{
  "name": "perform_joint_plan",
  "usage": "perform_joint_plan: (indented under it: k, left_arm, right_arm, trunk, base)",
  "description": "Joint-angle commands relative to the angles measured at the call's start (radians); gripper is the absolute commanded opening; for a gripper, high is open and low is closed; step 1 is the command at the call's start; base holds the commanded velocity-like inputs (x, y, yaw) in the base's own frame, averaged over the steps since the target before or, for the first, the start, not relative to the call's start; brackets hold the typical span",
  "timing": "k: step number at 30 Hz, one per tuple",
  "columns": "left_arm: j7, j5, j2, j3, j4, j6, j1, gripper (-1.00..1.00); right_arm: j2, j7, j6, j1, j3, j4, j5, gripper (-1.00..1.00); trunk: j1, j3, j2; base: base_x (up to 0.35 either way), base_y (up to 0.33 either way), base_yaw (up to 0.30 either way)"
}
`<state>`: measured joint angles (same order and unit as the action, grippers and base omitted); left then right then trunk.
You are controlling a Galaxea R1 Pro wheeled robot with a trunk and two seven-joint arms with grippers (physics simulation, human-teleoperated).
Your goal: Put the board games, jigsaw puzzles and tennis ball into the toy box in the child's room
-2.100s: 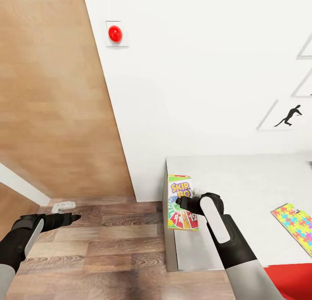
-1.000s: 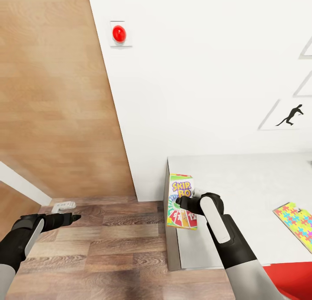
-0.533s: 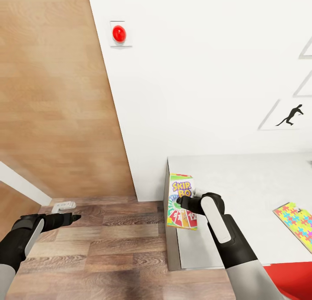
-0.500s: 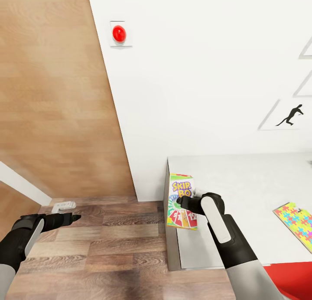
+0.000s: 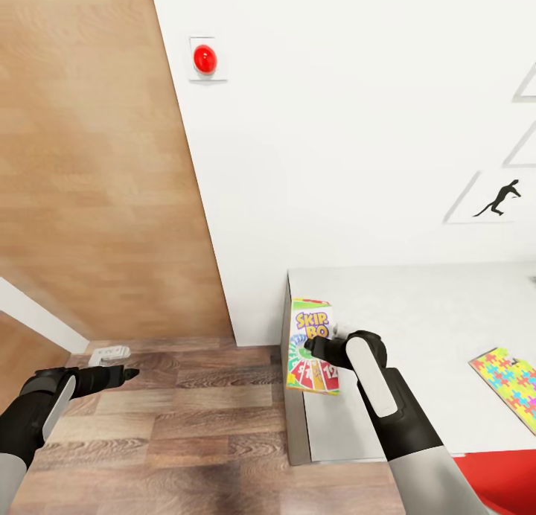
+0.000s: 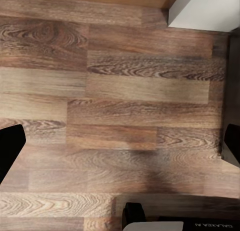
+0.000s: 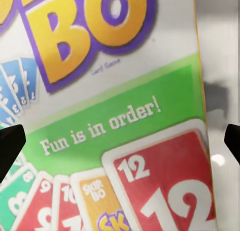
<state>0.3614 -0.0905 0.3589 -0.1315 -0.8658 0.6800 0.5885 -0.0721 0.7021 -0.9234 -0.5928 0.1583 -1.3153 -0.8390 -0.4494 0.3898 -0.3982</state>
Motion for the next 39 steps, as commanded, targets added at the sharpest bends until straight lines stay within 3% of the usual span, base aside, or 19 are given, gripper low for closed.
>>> perform_joint_plan:
  k: [1, 30, 39]
  left_arm:
    - [-0.001, -0.009, 0.0, -0.001, -0.001, 0.009, 0.001, 1.0]
    - [-0.001, -0.009, 0.0, -0.001, -0.001, 0.009, 0.001, 1.0]
    - [-0.001, -0.009, 0.0, -0.001, -0.001, 0.009, 0.001, 1.0]
  right_arm:
    - [0.0, 0.011, -0.002, -0.001, 0.001, -0.002, -0.009, 1.0]
    - [0.0, 0.01, -0.003, -0.001, 0.0, -0.005, -0.011, 1.0]
    - [0.0, 0.014, -0.007, -0.001, 0.001, -0.046, -0.012, 1.0]
  trunk:
    - [-0.001, 0.001, -0.002]
    - [-0.001, -0.045, -0.002]
    - [-0.001, -0.06, -0.002]
  base:
    - [0.0, 0.0, 0.0]
    - [0.0, 0.0, 0.0]
    - [0.0, 0.0, 0.0]
